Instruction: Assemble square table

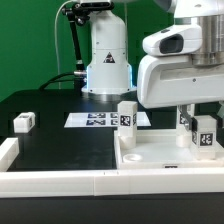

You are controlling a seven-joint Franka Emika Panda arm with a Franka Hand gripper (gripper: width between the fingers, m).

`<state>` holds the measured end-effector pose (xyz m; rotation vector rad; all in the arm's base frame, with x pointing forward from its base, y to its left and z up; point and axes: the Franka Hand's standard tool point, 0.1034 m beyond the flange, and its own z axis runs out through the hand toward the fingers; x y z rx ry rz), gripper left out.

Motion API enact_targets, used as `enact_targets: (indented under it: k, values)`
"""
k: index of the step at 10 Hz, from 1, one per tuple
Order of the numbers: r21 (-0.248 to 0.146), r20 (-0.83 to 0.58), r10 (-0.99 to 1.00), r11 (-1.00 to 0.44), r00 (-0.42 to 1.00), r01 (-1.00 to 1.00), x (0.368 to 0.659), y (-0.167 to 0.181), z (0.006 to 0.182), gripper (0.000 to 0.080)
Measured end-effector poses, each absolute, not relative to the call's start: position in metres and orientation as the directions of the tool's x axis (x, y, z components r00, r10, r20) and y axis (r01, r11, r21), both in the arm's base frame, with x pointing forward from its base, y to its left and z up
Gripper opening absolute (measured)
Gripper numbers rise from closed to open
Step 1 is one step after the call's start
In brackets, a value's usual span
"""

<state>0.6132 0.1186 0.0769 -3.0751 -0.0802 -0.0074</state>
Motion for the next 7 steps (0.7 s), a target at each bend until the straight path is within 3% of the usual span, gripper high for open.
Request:
enact_targets:
  k: [3,7]
  values:
    - [-0.067,0.003,0.006,-0.998,1.0,0.006,0.6131,0.1188,0.0768,0.029]
    - [-0.068,-0.03,-0.493,-0.867,0.87,-0.494,0.6141,0.1164,0.0765,0.029]
